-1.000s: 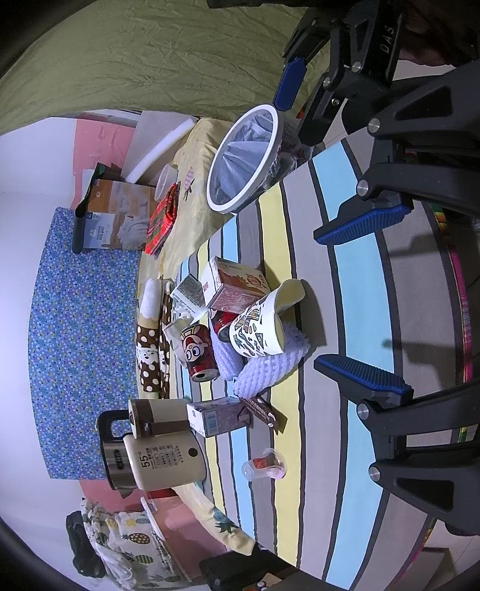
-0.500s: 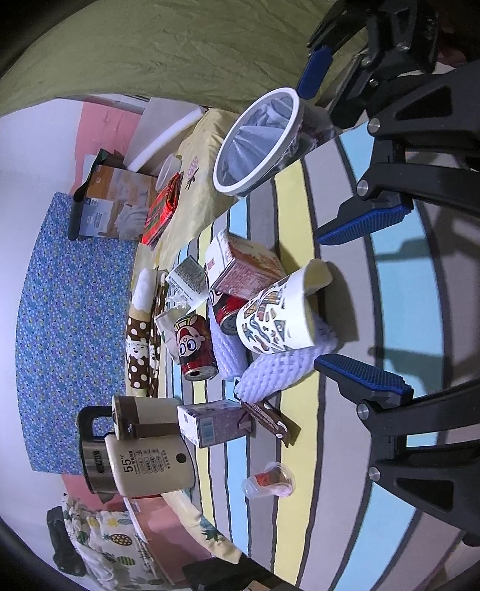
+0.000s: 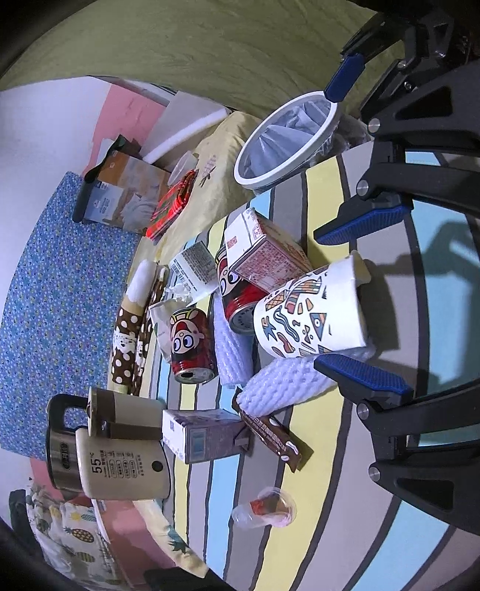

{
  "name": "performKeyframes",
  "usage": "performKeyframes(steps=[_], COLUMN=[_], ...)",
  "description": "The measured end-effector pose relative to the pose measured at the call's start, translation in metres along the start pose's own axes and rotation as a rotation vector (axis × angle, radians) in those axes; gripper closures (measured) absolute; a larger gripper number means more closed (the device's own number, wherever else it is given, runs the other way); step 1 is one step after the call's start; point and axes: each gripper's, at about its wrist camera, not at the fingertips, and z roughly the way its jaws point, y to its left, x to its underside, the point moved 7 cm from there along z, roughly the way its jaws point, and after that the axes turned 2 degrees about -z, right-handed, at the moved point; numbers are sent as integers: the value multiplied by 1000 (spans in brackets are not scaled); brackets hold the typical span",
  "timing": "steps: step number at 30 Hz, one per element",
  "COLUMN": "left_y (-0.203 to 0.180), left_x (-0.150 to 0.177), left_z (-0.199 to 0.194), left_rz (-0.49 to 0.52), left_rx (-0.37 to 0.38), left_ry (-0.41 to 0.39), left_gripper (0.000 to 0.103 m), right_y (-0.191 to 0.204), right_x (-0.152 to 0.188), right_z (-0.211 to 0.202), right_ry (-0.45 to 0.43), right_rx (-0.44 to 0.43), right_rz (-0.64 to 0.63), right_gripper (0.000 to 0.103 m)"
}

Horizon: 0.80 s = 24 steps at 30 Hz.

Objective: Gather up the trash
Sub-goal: 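Grasp the patterned paper cup with the left tool while the right tool grasps the pink carton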

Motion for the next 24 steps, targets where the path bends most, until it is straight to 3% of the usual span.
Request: performKeyframes(steps=[4, 12, 20, 24], left_y=[0, 0, -6, -6], left_x=[-1, -5, -3, -2], left_z=[3, -5, -3, 4], left_rz=[-10, -19, 15, 16], left_rx=[22, 101, 167, 169], left_ry=[3, -12, 5, 29], left_gripper=[60, 78, 79, 73], right_y=[-2, 1, -2, -7], right_x=[-3, -12, -30, -32], right_z=[3, 15, 44, 54], right_ry=[1, -3, 12, 36], right_rx=[5, -4, -94, -126], right_rz=[-2, -9, 34, 80], right_gripper=[22, 22, 22, 22])
